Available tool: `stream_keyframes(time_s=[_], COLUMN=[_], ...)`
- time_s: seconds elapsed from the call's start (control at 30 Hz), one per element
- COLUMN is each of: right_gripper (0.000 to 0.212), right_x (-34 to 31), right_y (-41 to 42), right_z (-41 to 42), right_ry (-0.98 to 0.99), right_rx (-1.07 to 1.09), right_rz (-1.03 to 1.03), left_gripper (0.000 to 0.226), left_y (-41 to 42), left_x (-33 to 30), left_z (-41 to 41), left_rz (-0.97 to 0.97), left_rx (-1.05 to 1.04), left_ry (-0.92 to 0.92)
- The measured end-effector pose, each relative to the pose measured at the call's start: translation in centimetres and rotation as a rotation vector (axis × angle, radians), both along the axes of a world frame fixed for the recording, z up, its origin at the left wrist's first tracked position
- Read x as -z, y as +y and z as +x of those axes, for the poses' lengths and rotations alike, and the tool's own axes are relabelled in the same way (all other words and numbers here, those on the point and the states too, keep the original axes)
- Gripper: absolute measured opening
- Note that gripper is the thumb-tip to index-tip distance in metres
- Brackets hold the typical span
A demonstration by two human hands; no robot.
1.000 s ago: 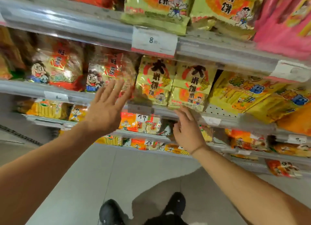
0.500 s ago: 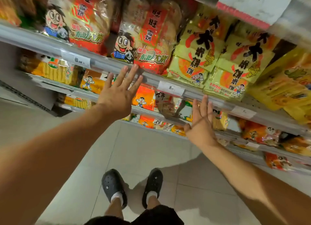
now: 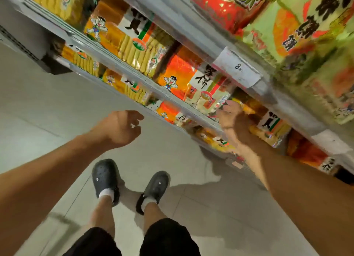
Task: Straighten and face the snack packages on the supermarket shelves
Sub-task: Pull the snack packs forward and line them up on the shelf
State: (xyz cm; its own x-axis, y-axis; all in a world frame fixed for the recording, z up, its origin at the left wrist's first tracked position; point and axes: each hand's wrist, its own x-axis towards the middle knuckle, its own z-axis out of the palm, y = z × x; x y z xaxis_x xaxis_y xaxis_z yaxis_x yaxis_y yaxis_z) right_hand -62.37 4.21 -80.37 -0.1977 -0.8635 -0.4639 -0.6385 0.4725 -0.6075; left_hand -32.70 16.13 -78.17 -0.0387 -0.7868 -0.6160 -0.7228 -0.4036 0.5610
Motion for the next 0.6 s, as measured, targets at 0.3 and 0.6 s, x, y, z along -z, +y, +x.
stream_keyframes(time_s=[0.3,0.6], right_gripper=[0.028,0.075], right_x=[7.5,5.0], right_y=[-7.2,-7.9], right_z=[0.0,-0.7], right_ry=[-0.102,-0.205], right_rx=[0.261,0.453], right_rz=[0.195,0.086], left_gripper=[0.03,0.033], left_y=[-2.0,-1.1], left_x=[5.6,4.0], left_z=[-2.3,-1.4], left_rz=[-0.004,0.011], left_rx=[-0.454,-0.426], left_ry=[0.245,0.269])
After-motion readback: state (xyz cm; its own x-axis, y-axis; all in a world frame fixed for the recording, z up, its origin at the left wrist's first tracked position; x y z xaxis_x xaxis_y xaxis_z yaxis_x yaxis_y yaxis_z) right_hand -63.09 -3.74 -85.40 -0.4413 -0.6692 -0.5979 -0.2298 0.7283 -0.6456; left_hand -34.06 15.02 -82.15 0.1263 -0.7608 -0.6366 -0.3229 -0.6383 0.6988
